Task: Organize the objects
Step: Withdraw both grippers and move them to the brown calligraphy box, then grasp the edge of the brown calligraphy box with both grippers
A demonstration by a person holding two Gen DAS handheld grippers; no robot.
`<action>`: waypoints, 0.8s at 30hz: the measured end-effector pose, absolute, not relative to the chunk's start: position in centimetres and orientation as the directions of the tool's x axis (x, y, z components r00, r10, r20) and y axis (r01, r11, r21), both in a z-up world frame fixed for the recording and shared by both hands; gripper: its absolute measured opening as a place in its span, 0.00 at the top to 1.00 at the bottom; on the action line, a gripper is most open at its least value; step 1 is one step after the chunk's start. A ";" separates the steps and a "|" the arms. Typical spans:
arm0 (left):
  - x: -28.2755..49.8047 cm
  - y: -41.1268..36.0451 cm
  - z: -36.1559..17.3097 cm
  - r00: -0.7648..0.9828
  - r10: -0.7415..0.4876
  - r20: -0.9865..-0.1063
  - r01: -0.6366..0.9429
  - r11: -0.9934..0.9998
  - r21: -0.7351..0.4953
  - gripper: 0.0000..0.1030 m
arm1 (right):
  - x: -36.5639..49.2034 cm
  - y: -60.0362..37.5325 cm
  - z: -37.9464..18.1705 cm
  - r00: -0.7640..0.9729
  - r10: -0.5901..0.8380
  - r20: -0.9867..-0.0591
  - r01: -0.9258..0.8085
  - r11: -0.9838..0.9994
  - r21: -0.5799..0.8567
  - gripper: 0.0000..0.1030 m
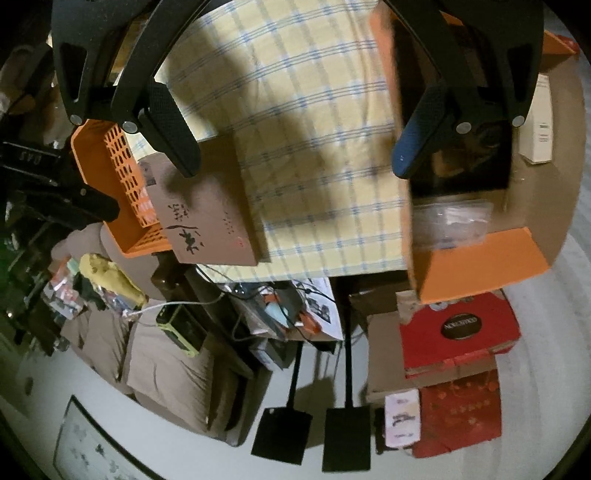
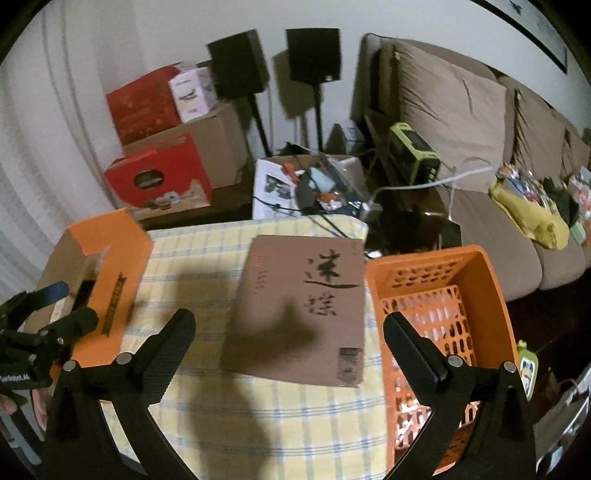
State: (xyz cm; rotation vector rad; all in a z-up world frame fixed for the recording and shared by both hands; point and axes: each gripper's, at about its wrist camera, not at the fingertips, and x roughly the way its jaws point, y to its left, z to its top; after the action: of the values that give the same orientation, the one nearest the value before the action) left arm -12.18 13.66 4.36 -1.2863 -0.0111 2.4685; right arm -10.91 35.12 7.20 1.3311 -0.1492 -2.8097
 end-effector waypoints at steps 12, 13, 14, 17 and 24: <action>-14.3 19.0 -1.4 -0.413 0.362 -0.836 -0.340 -0.913 -0.227 0.22 | -12.1 40.2 3.0 -0.598 -0.029 -0.801 -0.126 -0.984 0.130 0.04; -14.6 19.6 -2.0 -0.392 0.370 -0.842 -0.342 -0.909 -0.240 0.26 | -12.3 40.6 2.3 -0.592 -0.040 -0.805 -0.133 -0.980 0.146 0.06; -14.9 20.1 -2.6 -0.377 0.373 -0.848 -0.344 -0.906 -0.246 0.31 | -12.5 40.8 1.8 -0.585 -0.047 -0.810 -0.138 -0.978 0.157 0.10; -15.3 21.1 -3.4 -0.370 0.371 -0.852 -0.355 -0.904 -0.239 0.39 | -13.1 41.5 0.0 -0.556 -0.078 -0.827 -0.147 -0.971 0.191 0.27; -16.6 22.3 -5.0 -0.355 0.378 -0.855 -0.348 -0.902 -0.255 0.52 | -13.6 42.4 -2.3 -0.552 -0.108 -0.827 -0.162 -0.959 0.234 0.41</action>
State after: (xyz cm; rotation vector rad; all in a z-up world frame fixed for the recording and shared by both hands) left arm -16.58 22.30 -4.99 -1.4470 -0.0402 2.2755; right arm -13.62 42.39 -2.29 1.5013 -0.4529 -2.7576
